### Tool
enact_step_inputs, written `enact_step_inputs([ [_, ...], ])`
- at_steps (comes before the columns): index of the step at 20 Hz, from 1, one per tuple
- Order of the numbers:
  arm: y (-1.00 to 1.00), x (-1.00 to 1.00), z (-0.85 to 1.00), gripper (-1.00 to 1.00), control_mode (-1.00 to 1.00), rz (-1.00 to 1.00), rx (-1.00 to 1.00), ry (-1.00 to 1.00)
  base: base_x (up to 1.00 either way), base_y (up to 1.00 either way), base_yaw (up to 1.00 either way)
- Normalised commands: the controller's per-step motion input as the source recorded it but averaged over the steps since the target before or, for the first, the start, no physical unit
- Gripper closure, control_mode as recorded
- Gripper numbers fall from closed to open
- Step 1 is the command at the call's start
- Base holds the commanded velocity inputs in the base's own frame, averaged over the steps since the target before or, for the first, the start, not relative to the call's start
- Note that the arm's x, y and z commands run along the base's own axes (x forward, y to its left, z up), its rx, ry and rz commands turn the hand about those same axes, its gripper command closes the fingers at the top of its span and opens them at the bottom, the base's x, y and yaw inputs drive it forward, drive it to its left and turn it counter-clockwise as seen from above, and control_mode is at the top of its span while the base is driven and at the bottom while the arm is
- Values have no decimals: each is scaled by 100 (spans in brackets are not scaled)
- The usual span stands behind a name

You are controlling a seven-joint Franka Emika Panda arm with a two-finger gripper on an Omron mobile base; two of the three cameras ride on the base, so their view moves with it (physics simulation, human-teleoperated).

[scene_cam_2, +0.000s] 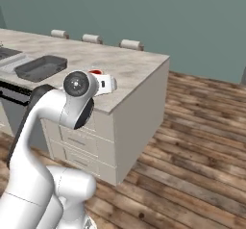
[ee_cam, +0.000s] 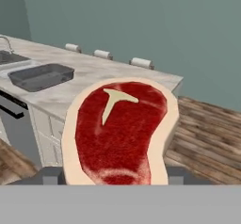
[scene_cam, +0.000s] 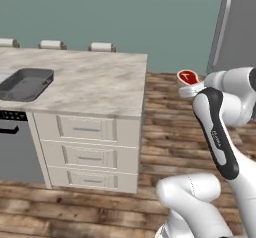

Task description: Place one lemon and one steak in each tupperware on the nearby counter, to pack two identical lunches.

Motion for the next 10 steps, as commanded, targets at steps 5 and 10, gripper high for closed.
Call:
enact_step_inputs([
  [5, 0, 0, 0, 100, 100, 0, 0, 0, -32, 100, 0],
  [10, 0, 0, 0, 100, 100, 0, 0, 0, 3, 100, 0],
])
